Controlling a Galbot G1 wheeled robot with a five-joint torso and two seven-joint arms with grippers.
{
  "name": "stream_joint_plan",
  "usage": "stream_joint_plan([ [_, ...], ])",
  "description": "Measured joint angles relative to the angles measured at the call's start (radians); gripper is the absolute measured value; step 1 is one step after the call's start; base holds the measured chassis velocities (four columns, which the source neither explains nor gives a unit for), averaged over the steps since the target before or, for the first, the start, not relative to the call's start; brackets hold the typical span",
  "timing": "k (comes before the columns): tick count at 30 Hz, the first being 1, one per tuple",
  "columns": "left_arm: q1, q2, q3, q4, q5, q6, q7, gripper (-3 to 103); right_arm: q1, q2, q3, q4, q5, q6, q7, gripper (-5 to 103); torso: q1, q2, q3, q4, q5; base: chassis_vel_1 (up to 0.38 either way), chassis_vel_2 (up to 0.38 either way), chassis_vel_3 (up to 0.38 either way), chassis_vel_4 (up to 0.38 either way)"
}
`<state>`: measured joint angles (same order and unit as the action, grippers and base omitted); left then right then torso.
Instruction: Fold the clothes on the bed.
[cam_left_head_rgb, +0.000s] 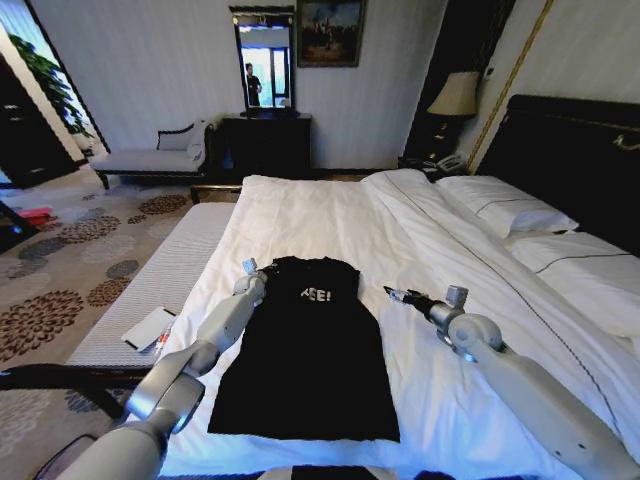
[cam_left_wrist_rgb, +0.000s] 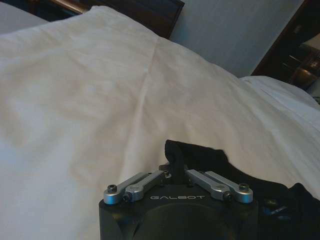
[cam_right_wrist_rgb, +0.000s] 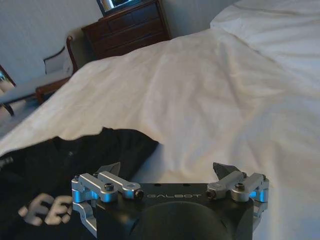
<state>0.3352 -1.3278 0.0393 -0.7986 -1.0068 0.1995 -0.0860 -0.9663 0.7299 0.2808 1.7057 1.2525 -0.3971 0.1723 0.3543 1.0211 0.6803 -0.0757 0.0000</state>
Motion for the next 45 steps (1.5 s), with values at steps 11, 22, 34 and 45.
stream_joint_plan([
  [11,0.028,0.049,0.017,-0.048,-0.01,0.004,-0.013,0,0.304,0.074,-0.214,-0.264,0.054,-0.024,-0.074,100,0.0,0.0,0.0,0.0006,-0.0002,0.0,0.0,0.0,0.0],
  [22,0.046,0.046,0.012,-0.081,-0.018,0.002,-0.026,0,0.512,0.19,-0.413,-0.495,0.049,-0.03,-0.135,100,0.0,0.0,0.0,0.0002,-0.0002,0.0,0.0,0.0,0.0],
  [34,0.043,0.033,0.031,-0.087,-0.035,0.0,-0.026,0,0.594,0.325,-0.411,-0.718,-0.028,-0.009,-0.159,100,0.0,0.0,0.0,0.0005,-0.0001,0.0,0.0,0.0,0.0],
  [45,0.018,-0.002,0.079,-0.081,-0.05,0.0,-0.024,0,0.604,0.312,-0.405,-0.784,-0.044,0.004,-0.18,100,0.0,0.0,0.0,0.0,0.0,0.0,0.0,0.0,0.0],
])
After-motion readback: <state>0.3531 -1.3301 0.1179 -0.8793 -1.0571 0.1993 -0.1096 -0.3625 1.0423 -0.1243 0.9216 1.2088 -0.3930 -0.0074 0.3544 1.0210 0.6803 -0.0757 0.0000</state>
